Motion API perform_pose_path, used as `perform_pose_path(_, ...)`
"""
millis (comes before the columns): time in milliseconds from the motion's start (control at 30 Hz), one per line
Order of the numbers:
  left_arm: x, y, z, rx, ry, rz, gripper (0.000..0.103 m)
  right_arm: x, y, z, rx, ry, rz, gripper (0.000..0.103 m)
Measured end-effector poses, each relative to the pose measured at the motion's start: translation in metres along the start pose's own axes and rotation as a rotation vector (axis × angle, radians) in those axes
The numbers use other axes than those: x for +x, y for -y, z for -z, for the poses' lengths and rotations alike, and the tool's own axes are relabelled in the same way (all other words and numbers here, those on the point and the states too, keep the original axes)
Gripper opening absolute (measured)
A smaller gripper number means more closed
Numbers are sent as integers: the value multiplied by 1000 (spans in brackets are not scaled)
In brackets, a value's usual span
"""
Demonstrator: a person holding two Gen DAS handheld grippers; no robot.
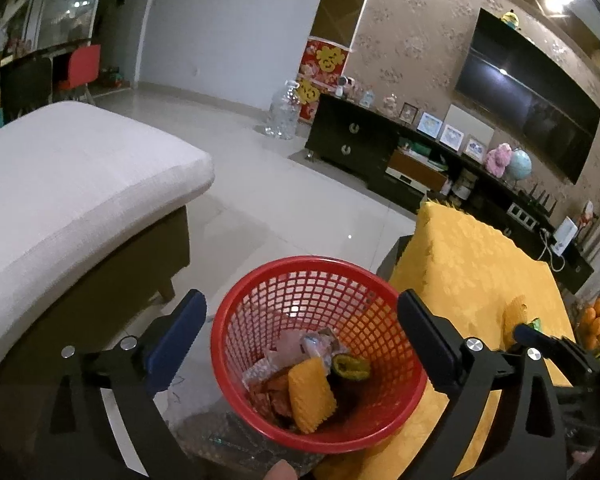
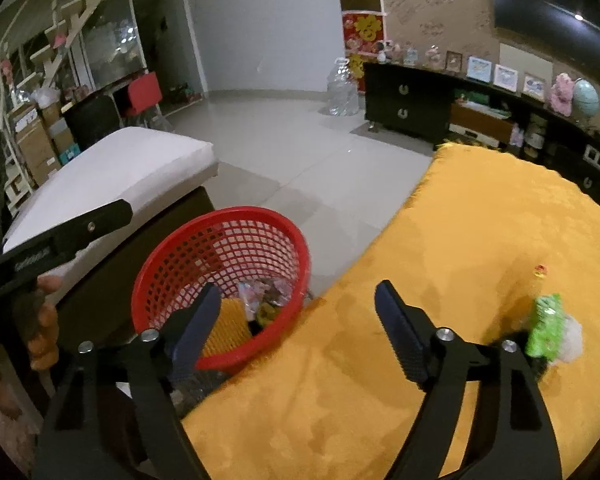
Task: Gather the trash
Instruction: 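Open both tools to drop the mesh net and sponge into the wastebasket, then move both tools back over the black bag and green packet on the table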
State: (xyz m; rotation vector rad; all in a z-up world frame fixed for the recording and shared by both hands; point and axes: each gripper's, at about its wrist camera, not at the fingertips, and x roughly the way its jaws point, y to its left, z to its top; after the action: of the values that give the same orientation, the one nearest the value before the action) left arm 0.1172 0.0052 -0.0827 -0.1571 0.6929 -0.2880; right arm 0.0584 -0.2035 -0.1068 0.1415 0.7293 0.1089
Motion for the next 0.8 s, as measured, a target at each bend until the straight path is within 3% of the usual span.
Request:
perform_pose_path(367, 5, 27, 4, 60, -1, 14, 93, -59, 75, 22, 65, 49, 166, 84)
perform_pose_path(800, 17, 63, 21, 139, -39, 35, 93, -106, 164, 60, 264, 92, 343, 85)
